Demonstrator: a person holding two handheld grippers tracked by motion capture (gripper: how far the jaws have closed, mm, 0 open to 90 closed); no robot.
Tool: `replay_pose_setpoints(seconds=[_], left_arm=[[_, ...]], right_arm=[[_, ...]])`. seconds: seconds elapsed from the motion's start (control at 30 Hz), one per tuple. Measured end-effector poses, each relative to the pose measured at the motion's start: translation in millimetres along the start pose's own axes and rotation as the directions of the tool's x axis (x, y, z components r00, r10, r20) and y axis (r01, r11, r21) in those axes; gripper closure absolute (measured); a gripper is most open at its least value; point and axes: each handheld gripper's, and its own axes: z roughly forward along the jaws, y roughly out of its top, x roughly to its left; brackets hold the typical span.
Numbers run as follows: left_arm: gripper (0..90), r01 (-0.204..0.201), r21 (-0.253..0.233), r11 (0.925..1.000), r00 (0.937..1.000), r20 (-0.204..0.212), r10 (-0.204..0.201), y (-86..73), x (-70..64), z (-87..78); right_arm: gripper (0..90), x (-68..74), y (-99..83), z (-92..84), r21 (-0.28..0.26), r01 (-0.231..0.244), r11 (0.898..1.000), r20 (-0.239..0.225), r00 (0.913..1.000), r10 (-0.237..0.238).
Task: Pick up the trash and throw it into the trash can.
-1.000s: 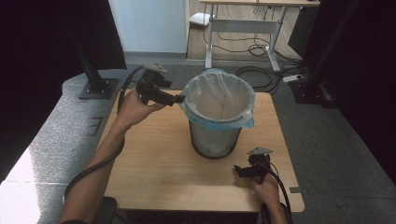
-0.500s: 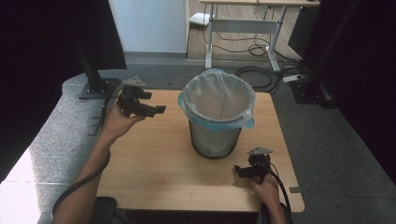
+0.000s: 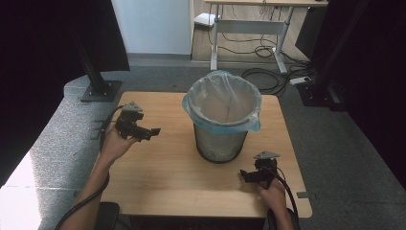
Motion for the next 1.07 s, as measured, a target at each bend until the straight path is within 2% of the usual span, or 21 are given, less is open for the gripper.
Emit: replay_pose_setpoints(seconds=[0.33, 0.5, 0.63, 0.8, 0.83, 0.87, 1.07], left_arm=[[0.0, 0.054, 0.034, 0.9980, 0.9978, -0.040, -0.053, -63.9, 14.3, 19.9], [0.0, 0.082, 0.060, 0.9949, 0.9956, -0.052, -0.079, -99.6, 14.3, 34.2], [0.0, 0.099, 0.084, 0.9915, 0.9938, -0.059, -0.095, -122.4, 12.5, 46.0], [0.0, 0.076, 0.136, 0.9879, 0.9943, -0.085, -0.064, -140.6, 6.7, 60.2], [0.0, 0.060, 0.136, 0.9889, 0.9941, -0.097, -0.047, -143.4, 5.1, 62.0], [0.0, 0.063, 0.122, 0.9905, 0.9939, -0.097, -0.051, -144.9, 4.1, 62.1], [0.0, 0.066, 0.123, 0.9902, 0.9930, -0.105, -0.054, -146.0, 2.9, 60.7]], right_arm=[[0.0, 0.4, -0.2, -0.1, -0.001, -0.001, 1.000, 0.001, 1.0000, 0.001], [0.0, 0.5, -0.3, -0.1, -0.001, -0.001, 1.000, 0.001, 1.0000, 0.001], [0.0, 0.5, -0.3, -0.1, -0.001, -0.002, 1.000, 0.001, 1.0000, 0.002], [0.0, 0.4, -0.3, -0.1, -0.002, -0.001, 1.000, 0.001, 1.0000, 0.001], [0.0, 0.5, -0.3, -0.1, -0.002, -0.001, 1.000, 0.001, 1.0000, 0.001], [0.0, 0.4, -0.3, -0.1, -0.002, 0.000, 1.000, 0.001, 1.0000, 0.000], [0.0, 0.5, -0.4, -0.1, -0.002, -0.001, 1.000, 0.001, 1.0000, 0.001]])
